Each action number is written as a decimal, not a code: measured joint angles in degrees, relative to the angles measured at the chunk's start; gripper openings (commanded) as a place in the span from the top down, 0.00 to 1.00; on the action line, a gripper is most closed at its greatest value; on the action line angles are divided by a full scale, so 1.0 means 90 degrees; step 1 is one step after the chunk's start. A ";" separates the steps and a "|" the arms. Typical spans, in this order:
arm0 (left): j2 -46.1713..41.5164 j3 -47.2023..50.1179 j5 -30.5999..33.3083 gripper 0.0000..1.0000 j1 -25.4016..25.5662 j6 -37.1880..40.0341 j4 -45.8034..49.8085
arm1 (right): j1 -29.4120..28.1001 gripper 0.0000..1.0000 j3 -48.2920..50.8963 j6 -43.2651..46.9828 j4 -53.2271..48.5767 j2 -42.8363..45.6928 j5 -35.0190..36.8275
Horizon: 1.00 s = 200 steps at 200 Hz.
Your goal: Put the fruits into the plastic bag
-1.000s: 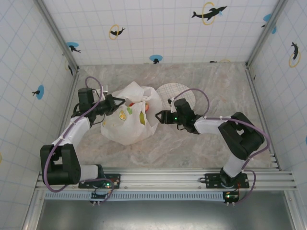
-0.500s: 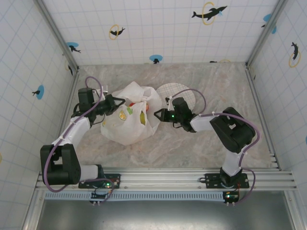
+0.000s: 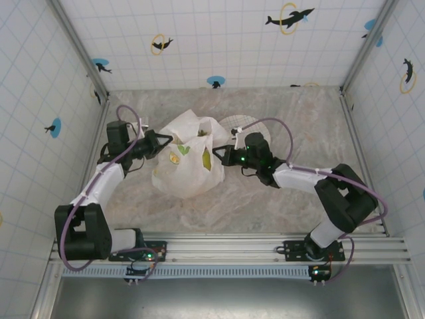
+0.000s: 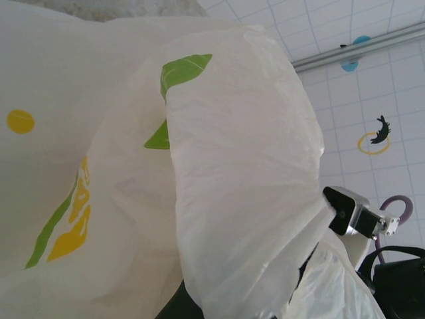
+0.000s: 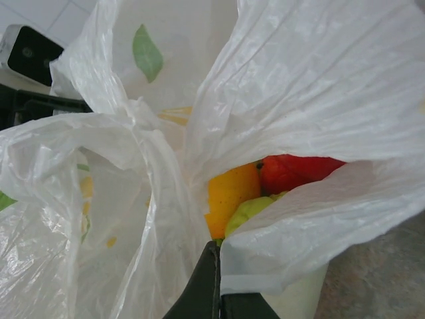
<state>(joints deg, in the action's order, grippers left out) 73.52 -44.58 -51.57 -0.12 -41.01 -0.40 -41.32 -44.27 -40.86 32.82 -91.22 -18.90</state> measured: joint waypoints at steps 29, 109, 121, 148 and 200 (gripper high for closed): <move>-0.0168 -0.0053 0.0034 1.00 -0.0022 -0.0109 -0.0005 | -0.0034 0.99 0.0000 0.0075 -0.0131 0.0000 0.0007; -0.0384 -0.0471 0.0267 1.00 -0.0248 -0.0457 -0.0005 | -0.0041 0.99 -0.0092 0.0668 -0.1083 0.0488 0.0313; -0.0389 -0.0561 0.0289 1.00 -0.0282 -0.0493 -0.0007 | -0.0041 1.00 -0.0214 0.0782 -0.1263 0.0537 0.0352; -0.0406 -0.0724 0.0313 1.00 -0.0316 -0.0610 -0.0007 | -0.0100 1.00 -0.0466 0.0954 -0.1542 0.0634 0.0418; -0.0415 -0.0954 0.0321 1.00 -0.0362 -0.0792 -0.0015 | -0.0379 1.00 -0.1195 0.1151 -0.2001 0.0687 0.0444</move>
<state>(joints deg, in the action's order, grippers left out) 69.78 -53.17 -48.69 -3.38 -48.14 -0.54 -44.73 -55.02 -30.50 14.81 -85.03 -14.90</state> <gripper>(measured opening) 0.042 0.041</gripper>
